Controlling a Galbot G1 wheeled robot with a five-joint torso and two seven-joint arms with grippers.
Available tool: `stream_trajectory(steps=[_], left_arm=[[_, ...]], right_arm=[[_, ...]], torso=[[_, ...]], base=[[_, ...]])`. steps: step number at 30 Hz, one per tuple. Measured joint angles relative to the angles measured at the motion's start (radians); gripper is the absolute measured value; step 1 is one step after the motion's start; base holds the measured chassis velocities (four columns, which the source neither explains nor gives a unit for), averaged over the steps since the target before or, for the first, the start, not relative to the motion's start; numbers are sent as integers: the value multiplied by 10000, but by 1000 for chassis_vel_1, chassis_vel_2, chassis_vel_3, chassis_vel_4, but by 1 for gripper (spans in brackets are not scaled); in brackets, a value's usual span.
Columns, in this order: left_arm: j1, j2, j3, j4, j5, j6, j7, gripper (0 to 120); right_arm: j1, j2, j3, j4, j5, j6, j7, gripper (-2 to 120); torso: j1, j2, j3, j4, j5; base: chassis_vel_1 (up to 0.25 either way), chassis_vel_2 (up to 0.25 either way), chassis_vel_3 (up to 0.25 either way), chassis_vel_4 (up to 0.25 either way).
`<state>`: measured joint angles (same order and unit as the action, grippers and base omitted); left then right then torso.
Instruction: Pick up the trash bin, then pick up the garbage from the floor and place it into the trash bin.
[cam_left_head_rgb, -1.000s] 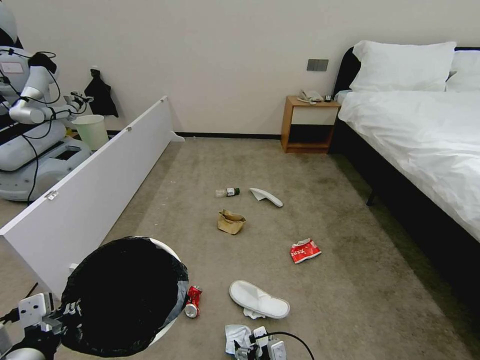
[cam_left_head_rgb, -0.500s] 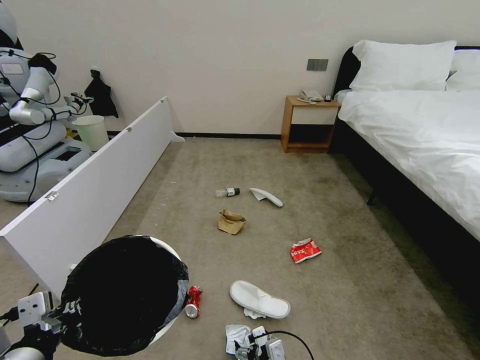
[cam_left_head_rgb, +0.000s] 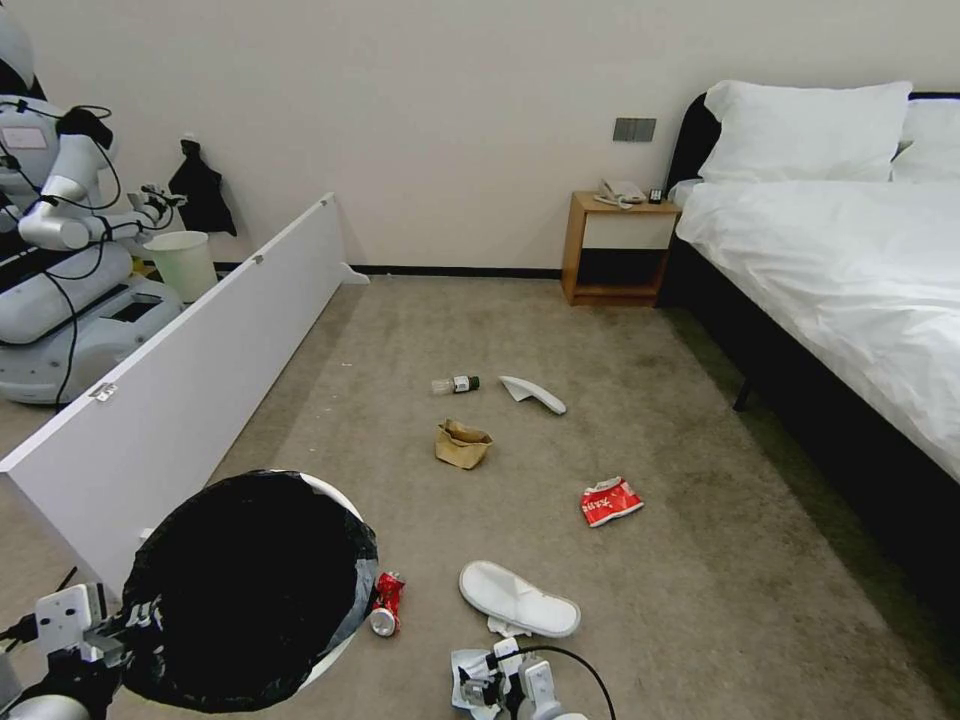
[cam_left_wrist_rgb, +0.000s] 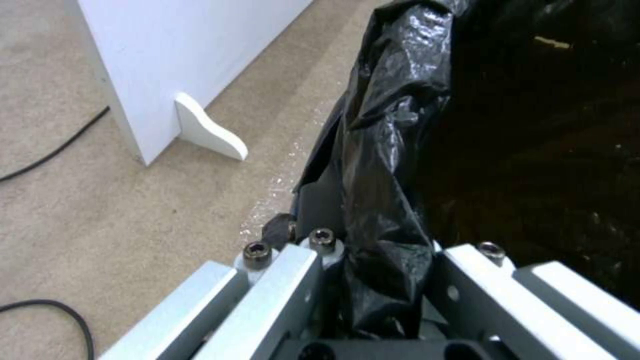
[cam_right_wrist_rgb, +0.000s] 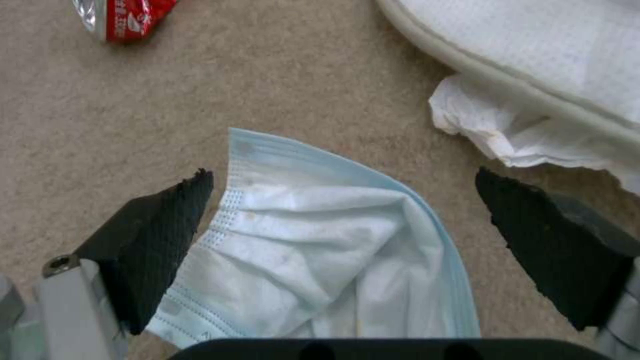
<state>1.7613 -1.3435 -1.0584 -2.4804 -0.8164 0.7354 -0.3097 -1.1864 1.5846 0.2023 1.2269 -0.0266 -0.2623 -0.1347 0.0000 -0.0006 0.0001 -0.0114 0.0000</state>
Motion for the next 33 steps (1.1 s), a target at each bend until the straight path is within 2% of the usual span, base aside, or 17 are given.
stream_trajectory(steps=[17, 20, 23, 24, 26, 30, 32, 33], left_arm=[[31, 23, -37, -40, -21, -1, 1, 3], [40, 26, -50, -68, -38, -1, 3, 3], [57, 26, -56, -90, -48, -1, 7, 3], [57, 26, -56, -90, -48, -1, 7, 3], [70, 20, -56, -105, -54, -1, 10, 3], [72, 9, -52, -113, -56, -1, 12, 3], [87, 6, -51, -120, -60, -2, 15, 3], [87, 6, -51, -120, -60, -2, 15, 3]], right_arm=[[59, 131, 252, -421, -3, -30, -98, 98], [48, 109, 267, -477, 30, -42, -155, 91], [47, 108, 340, -572, 64, -41, -194, 74], [47, 108, 340, -572, 64, -41, -194, 74], [66, 107, 383, -625, 75, -39, -245, 63], [88, 100, 415, -681, 75, -34, -269, 55], [103, 87, 452, -753, 75, -14, -291, 43], [103, 87, 452, -753, 75, -14, -291, 43]], torso=[[0, 1, -1, 3, -1], [0, 4, -2, 2, 6], [0, 10, -4, 2, 7], [0, 10, -4, 2, 7], [0, 10, -3, 1, 5], [0, 10, -3, 0, 1], [0, 11, -3, -1, 0], [0, 11, -3, -1, 0]], base=[[0, 0, 0, 0], [0, 0, 0, 0], [0, 0, 0, 0], [0, 0, 0, 0], [0, 0, 0, 0], [0, 0, 0, 0], [0, 0, 0, 0], [0, 0, 0, 0]])
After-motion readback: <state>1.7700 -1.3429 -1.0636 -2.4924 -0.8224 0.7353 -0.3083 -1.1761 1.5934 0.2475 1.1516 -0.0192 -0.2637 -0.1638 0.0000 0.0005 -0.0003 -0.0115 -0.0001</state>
